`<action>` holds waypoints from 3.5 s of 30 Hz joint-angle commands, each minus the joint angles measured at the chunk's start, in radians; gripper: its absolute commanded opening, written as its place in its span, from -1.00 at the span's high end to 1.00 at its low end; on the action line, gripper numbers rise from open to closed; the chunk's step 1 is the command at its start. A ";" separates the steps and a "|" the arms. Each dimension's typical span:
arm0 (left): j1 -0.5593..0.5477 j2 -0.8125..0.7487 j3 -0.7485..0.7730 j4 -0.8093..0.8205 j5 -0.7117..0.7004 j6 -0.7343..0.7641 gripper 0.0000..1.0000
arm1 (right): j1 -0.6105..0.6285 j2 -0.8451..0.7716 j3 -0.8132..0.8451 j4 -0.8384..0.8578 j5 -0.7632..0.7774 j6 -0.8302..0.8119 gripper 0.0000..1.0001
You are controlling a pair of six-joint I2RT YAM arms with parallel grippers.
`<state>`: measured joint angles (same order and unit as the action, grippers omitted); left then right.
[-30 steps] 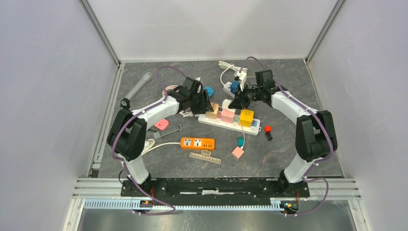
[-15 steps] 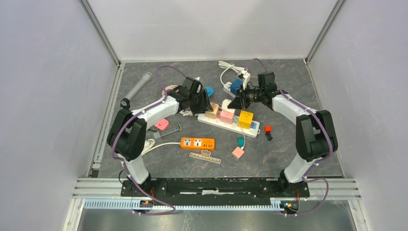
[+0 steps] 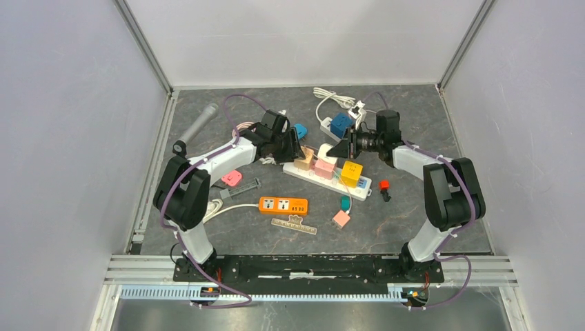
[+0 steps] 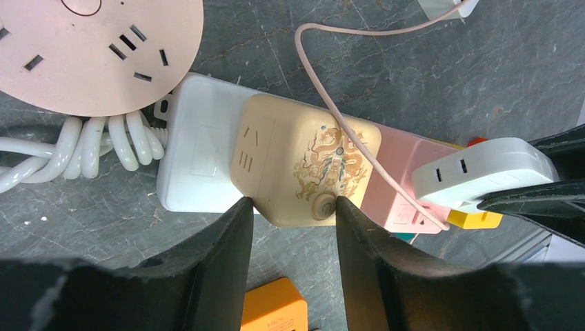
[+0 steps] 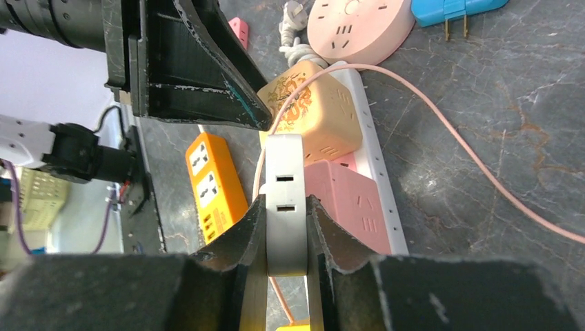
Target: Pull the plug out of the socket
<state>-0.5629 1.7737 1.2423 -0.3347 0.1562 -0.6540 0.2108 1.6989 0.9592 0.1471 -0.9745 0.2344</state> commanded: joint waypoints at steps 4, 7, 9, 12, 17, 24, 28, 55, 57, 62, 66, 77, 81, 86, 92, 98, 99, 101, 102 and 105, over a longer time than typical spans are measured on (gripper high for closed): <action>-0.005 0.036 -0.046 -0.069 -0.073 0.037 -0.03 | 0.002 -0.051 -0.063 0.401 -0.163 0.295 1.00; -0.005 0.037 -0.046 -0.069 -0.073 0.037 -0.03 | 0.000 -0.049 -0.087 0.498 -0.173 0.379 1.00; -0.005 0.035 -0.043 -0.069 -0.072 0.036 -0.02 | -0.002 -0.044 -0.114 0.613 -0.179 0.467 1.00; -0.005 0.033 -0.036 -0.069 -0.062 0.035 -0.03 | -0.011 -0.035 -0.109 0.579 -0.157 0.430 1.00; -0.005 -0.004 -0.010 -0.054 -0.027 0.034 -0.07 | -0.010 -0.022 -0.002 0.055 -0.019 0.016 1.00; -0.005 -0.061 0.029 -0.033 0.044 0.018 -0.13 | -0.011 -0.007 0.032 -0.084 0.080 -0.109 1.00; -0.005 -0.091 0.026 -0.032 0.057 0.009 -0.14 | -0.011 -0.026 0.039 -0.088 0.089 -0.106 1.00; -0.103 0.004 -0.050 0.114 0.120 -0.047 -0.04 | 0.015 -0.074 -0.158 0.042 0.092 -0.050 1.00; -0.103 0.011 -0.058 0.137 0.118 -0.065 -0.04 | 0.016 -0.088 -0.142 0.042 0.092 -0.050 1.00; -0.104 0.017 -0.063 0.161 0.106 -0.090 -0.07 | 0.016 -0.119 -0.079 0.017 0.093 -0.050 1.00; -0.104 -0.017 -0.092 0.198 0.109 -0.097 -0.10 | 0.016 -0.136 -0.056 0.009 0.096 -0.044 1.00; -0.105 -0.072 -0.164 0.312 0.086 -0.151 -0.23 | 0.018 -0.154 -0.079 0.020 0.099 -0.030 1.00; -0.104 -0.097 -0.191 0.355 0.092 -0.162 -0.31 | 0.018 -0.154 -0.080 0.018 0.099 -0.029 1.00; -0.105 -0.096 -0.181 0.342 0.069 -0.166 -0.38 | 0.017 -0.154 -0.080 0.019 0.100 -0.027 1.00; -0.104 -0.035 -0.160 0.340 0.065 -0.187 -0.30 | 0.018 -0.167 -0.085 0.020 0.092 -0.029 1.00; -0.105 -0.003 -0.126 0.187 -0.013 -0.176 -0.19 | 0.017 -0.187 -0.076 0.016 0.091 -0.026 1.00; -0.106 -0.002 -0.126 0.161 -0.031 -0.166 -0.18 | 0.018 -0.191 -0.069 0.017 0.092 -0.023 1.00; -0.109 0.004 -0.130 0.114 -0.064 -0.144 -0.16 | 0.017 -0.199 -0.054 0.014 0.103 -0.017 1.00; -0.111 0.008 -0.135 0.096 -0.077 -0.135 -0.15 | 0.018 -0.207 -0.045 0.015 0.117 -0.014 1.00; -0.111 0.016 -0.163 0.083 -0.087 -0.127 -0.15 | 0.015 -0.238 -0.025 0.030 0.182 0.007 1.00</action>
<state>-0.6701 1.7493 1.1076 -0.1127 0.1802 -0.8219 0.2226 1.5333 0.8680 0.1390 -0.8593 0.2142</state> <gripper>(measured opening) 0.580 0.254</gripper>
